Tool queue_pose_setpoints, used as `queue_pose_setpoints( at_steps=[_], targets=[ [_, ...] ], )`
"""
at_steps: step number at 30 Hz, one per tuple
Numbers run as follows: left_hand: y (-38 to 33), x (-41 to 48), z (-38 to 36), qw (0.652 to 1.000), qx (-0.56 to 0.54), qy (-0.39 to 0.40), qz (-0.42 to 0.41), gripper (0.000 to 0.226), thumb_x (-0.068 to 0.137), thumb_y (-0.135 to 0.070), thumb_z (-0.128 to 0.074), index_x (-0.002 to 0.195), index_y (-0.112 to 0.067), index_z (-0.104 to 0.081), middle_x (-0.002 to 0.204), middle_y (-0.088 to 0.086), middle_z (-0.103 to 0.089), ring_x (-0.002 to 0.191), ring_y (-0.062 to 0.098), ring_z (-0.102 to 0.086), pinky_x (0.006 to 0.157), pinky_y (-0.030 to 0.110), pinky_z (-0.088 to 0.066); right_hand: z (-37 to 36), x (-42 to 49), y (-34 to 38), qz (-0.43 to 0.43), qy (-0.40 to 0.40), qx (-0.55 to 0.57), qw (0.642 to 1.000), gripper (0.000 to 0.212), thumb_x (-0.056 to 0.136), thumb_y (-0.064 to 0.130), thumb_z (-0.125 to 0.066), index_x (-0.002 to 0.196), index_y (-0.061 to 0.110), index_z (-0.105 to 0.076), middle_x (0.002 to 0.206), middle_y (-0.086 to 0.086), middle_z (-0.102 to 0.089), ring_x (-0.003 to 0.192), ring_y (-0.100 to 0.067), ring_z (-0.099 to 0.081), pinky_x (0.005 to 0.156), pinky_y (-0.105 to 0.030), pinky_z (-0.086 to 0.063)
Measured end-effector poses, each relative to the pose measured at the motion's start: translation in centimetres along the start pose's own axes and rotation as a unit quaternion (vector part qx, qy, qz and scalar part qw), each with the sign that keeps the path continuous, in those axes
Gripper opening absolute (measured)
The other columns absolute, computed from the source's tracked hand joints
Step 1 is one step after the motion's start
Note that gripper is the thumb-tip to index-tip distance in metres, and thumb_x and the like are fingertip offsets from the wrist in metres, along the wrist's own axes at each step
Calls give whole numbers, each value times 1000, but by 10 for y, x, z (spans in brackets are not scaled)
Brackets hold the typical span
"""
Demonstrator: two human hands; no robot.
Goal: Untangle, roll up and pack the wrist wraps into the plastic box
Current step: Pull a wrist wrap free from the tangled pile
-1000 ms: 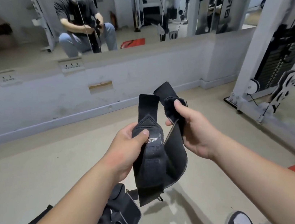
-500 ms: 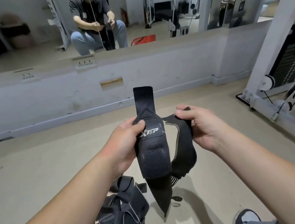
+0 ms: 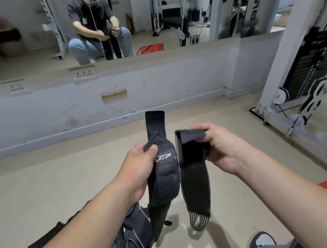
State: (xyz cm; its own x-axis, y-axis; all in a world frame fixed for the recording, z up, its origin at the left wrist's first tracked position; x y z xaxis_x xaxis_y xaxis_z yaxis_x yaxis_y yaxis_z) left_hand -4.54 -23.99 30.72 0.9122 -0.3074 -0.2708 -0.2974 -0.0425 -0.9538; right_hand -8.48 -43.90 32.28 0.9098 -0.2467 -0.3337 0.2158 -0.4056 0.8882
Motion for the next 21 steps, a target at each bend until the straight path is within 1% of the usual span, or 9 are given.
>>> queue_pose_setpoints(
  at_steps=[2, 5, 8, 11, 13, 15, 16, 18, 21],
  targets=[
    [2, 0, -1, 1000, -3, -1, 3, 23, 111, -14, -51, 120, -5, -70, 105, 16, -78, 86, 26, -75, 75, 34, -59, -1, 1, -2, -3, 28, 0, 1000, 20, 96, 0, -64, 109, 13, -74, 95, -7, -79, 81, -19, -73, 71, -31, -55],
    [4, 0, -2, 1000, -7, 2, 6, 24, 111, -13, -50, 122, -3, -68, 112, 21, -77, 88, 27, -75, 76, 34, -60, 4, 2, -3, 7, 1, -47, 999, 9, 101, 15, -67, 108, 16, -73, 97, -3, -80, 80, -17, -74, 80, -37, -57],
    [7, 0, -3, 1000, 5, -2, 5, 22, 111, -13, -51, 120, -6, -69, 110, 19, -78, 86, 25, -76, 80, 35, -61, 12, 2, -1, 41, -31, -133, 990, 9, 105, 27, -64, 112, 24, -68, 103, -1, -79, 84, -19, -73, 77, -42, -57],
    [12, 3, -11, 999, 44, 10, 7, 20, 111, -17, -50, 114, -13, -70, 98, 10, -79, 81, 22, -75, 75, 34, -60, 19, 5, 6, 66, -25, -245, 967, 11, 107, 36, -58, 112, 28, -64, 107, 1, -77, 89, -21, -75, 70, -37, -59],
    [18, 8, -18, 996, 84, 20, 14, 21, 111, -19, -50, 112, -15, -71, 96, 11, -79, 79, 22, -75, 73, 36, -62, 26, 14, 10, 65, -24, -307, 949, 13, 106, 39, -57, 110, 29, -64, 110, -2, -76, 99, -26, -75, 83, -45, -64],
    [28, 21, -23, 993, 114, 19, 24, 22, 111, -21, -49, 112, -15, -70, 100, 14, -79, 82, 26, -75, 78, 41, -62, 32, 29, 7, 48, -27, -337, 940, 13, 106, 38, -56, 109, 27, -63, 112, -7, -73, 102, -30, -73, 90, -52, -63],
    [37, 31, -25, 992, 125, 14, 33, 21, 110, -22, -50, 112, -15, -69, 103, 15, -78, 86, 28, -75, 83, 43, -62, 36, 39, 1, 32, -31, -336, 941, 12, 107, 35, -55, 107, 26, -63, 111, -7, -72, 100, -30, -72, 89, -49, -63],
    [57, 52, -29, 989, 137, 0, 59, 20, 109, -25, -51, 112, -14, -66, 106, 16, -76, 90, 31, -74, 88, 47, -61, 48, 65, -17, 0, -49, -328, 944, 11, 108, 29, -54, 104, 23, -63, 108, -6, -71, 90, -25, -69, 79, -38, -61],
    [96, 90, -31, 985, 137, -13, 106, 16, 103, -18, -52, 113, -16, -64, 109, 12, -76, 94, 30, -74, 89, 46, -62, 72, 108, -55, -52, -65, -343, 936, 15, 107, 23, -55, 114, 14, -64, 106, -11, -70, 82, -24, -64, 65, -30, -52]
  ],
)
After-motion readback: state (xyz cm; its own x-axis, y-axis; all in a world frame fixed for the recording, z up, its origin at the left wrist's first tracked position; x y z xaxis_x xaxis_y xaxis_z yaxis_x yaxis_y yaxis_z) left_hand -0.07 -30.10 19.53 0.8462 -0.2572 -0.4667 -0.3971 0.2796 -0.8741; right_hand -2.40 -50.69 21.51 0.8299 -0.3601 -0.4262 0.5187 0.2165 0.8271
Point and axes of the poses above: each hand's wrist, its own x-axis towards the middle knuckle, its own z-axis out of the back of the hand, y = z × x, the point moved 4 cm from there along x, towards the middle knuckle
